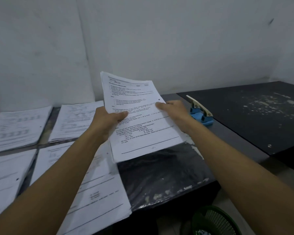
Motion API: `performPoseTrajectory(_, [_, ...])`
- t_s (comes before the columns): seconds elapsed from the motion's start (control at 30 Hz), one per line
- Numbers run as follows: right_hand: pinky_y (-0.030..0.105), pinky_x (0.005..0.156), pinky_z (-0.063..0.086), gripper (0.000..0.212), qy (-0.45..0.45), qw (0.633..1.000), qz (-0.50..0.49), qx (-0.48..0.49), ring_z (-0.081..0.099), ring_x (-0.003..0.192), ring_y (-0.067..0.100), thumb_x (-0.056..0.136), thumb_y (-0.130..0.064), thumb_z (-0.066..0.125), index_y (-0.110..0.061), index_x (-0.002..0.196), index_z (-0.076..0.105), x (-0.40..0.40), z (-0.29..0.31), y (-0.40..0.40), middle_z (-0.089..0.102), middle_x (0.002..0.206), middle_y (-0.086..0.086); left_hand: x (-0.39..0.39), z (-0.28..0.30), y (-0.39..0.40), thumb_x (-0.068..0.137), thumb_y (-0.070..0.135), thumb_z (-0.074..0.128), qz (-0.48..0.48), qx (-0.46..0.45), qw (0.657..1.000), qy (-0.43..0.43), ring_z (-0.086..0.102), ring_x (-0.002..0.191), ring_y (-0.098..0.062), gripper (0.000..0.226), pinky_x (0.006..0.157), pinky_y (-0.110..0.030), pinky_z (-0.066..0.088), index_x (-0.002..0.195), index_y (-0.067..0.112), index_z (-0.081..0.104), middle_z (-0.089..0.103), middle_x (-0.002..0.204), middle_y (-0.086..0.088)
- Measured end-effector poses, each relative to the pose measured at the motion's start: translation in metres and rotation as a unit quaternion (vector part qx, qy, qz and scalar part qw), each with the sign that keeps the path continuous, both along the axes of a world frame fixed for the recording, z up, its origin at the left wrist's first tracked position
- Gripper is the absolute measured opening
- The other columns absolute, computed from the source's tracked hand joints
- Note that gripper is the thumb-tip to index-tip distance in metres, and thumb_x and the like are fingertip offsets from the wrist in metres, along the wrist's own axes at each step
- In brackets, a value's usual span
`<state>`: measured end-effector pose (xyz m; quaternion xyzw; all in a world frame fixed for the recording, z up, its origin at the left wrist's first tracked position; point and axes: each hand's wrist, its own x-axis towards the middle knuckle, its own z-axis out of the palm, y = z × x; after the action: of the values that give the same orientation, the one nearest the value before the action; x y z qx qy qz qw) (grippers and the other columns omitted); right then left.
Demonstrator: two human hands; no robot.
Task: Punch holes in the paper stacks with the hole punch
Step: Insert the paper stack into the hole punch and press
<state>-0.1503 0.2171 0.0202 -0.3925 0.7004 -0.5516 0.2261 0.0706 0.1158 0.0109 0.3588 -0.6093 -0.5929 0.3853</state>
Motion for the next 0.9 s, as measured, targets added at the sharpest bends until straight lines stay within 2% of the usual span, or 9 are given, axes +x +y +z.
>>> performPoseTrajectory(0.07, [0.027, 0.060, 0.060, 0.020, -0.081, 0.995, 0.054, -0.009, 0.075, 0.074, 0.021, 0.086, -0.023, 0.076, -0.006, 0.096, 0.073, 0.018, 0.000, 0.005, 0.078, 0.084, 0.003, 0.024, 0.004, 0.004, 0.081, 0.007, 0.081, -0.003, -0.003, 1.000, -0.014, 0.077, 0.086, -0.020, 0.037, 0.075, -0.038, 0.062, 0.117, 0.013, 0.072, 0.078, 0.100, 0.001])
performPoseTrajectory(0.2, [0.036, 0.063, 0.061, 0.013, -0.123, 0.987, 0.101, -0.012, 0.075, 0.079, 0.028, 0.087, -0.010, 0.074, -0.004, 0.097, 0.072, 0.058, -0.010, 0.010, 0.077, 0.091, 0.010, 0.070, 0.006, 0.017, 0.078, -0.001, 0.081, 0.018, -0.003, 0.999, -0.035, 0.076, 0.091, -0.026, 0.035, 0.083, -0.043, 0.060, 0.111, 0.010, 0.073, 0.078, 0.103, -0.004])
performPoseTrajectory(0.3, [0.039, 0.073, 0.061, 0.013, -0.111, 0.987, 0.117, 0.007, 0.075, 0.083, 0.027, 0.085, -0.009, 0.075, -0.004, 0.097, 0.073, 0.090, -0.025, 0.012, 0.077, 0.092, 0.009, 0.105, 0.002, 0.029, 0.077, -0.003, 0.081, 0.053, -0.045, 0.995, -0.072, 0.076, 0.074, -0.009, 0.031, 0.059, -0.023, 0.060, 0.100, 0.015, 0.072, 0.077, 0.082, 0.013])
performPoseTrajectory(0.37, [0.033, 0.067, 0.061, 0.013, -0.095, 0.987, 0.131, 0.017, 0.076, 0.080, 0.021, 0.084, -0.009, 0.076, -0.004, 0.096, 0.073, 0.110, -0.036, 0.015, 0.078, 0.092, 0.006, 0.128, -0.001, 0.038, 0.076, 0.002, 0.084, 0.080, -0.095, 0.984, -0.130, 0.073, 0.066, -0.001, 0.031, 0.049, -0.016, 0.054, 0.098, 0.019, 0.070, 0.074, 0.073, 0.020])
performPoseTrajectory(0.5, [0.014, 0.052, 0.051, 0.009, 0.000, 0.987, 0.157, 0.023, 0.071, 0.067, 0.001, 0.083, -0.006, 0.076, -0.014, 0.082, 0.072, 0.155, -0.053, 0.020, 0.074, 0.082, -0.009, 0.168, -0.011, 0.052, 0.070, 0.020, 0.090, 0.144, -0.179, 0.933, -0.278, 0.070, 0.098, -0.020, 0.054, 0.085, -0.037, 0.058, 0.119, 0.014, 0.067, 0.073, 0.114, 0.000])
performPoseTrajectory(0.6, [0.023, 0.054, 0.053, 0.013, 0.112, 0.985, 0.130, 0.021, 0.070, 0.067, 0.008, 0.082, -0.012, 0.075, -0.018, 0.073, 0.069, 0.181, -0.065, 0.022, 0.071, 0.072, -0.012, 0.184, -0.029, 0.060, 0.071, 0.024, 0.089, 0.181, -0.233, 0.895, -0.333, 0.064, 0.105, -0.025, 0.063, 0.081, -0.031, 0.049, 0.126, 0.013, 0.060, 0.069, 0.120, -0.005])
performPoseTrajectory(0.73, [0.036, 0.079, 0.049, 0.012, 0.264, 0.961, 0.072, 0.050, 0.059, 0.092, 0.021, 0.081, -0.026, 0.070, -0.016, 0.083, 0.066, 0.198, -0.084, 0.018, 0.065, 0.091, -0.002, 0.194, -0.060, 0.069, 0.079, 0.021, 0.079, 0.234, -0.255, 0.876, -0.335, 0.055, 0.089, -0.013, 0.064, 0.073, -0.025, 0.039, 0.136, 0.011, 0.052, 0.062, 0.103, 0.005])
performPoseTrajectory(0.8, [0.039, 0.101, 0.035, 0.016, 0.306, 0.947, 0.057, 0.076, 0.049, 0.105, 0.024, 0.082, -0.032, 0.066, -0.017, 0.087, 0.063, 0.201, -0.096, 0.017, 0.059, 0.099, 0.001, 0.196, -0.077, 0.072, 0.086, 0.022, 0.072, 0.243, -0.253, 0.868, -0.351, 0.056, 0.098, -0.019, 0.047, 0.077, -0.026, 0.037, 0.127, 0.010, 0.053, 0.058, 0.107, 0.001])
performPoseTrajectory(0.9, [0.039, 0.102, 0.028, 0.015, 0.315, 0.945, 0.045, 0.070, 0.049, 0.105, 0.026, 0.084, -0.036, 0.061, -0.021, 0.087, 0.059, 0.203, -0.105, 0.019, 0.062, 0.092, -0.003, 0.196, -0.094, 0.077, 0.095, 0.024, 0.060, 0.244, -0.260, 0.852, -0.383, 0.047, 0.117, -0.028, 0.043, 0.091, -0.029, 0.035, 0.131, 0.004, 0.048, 0.052, 0.126, -0.014])
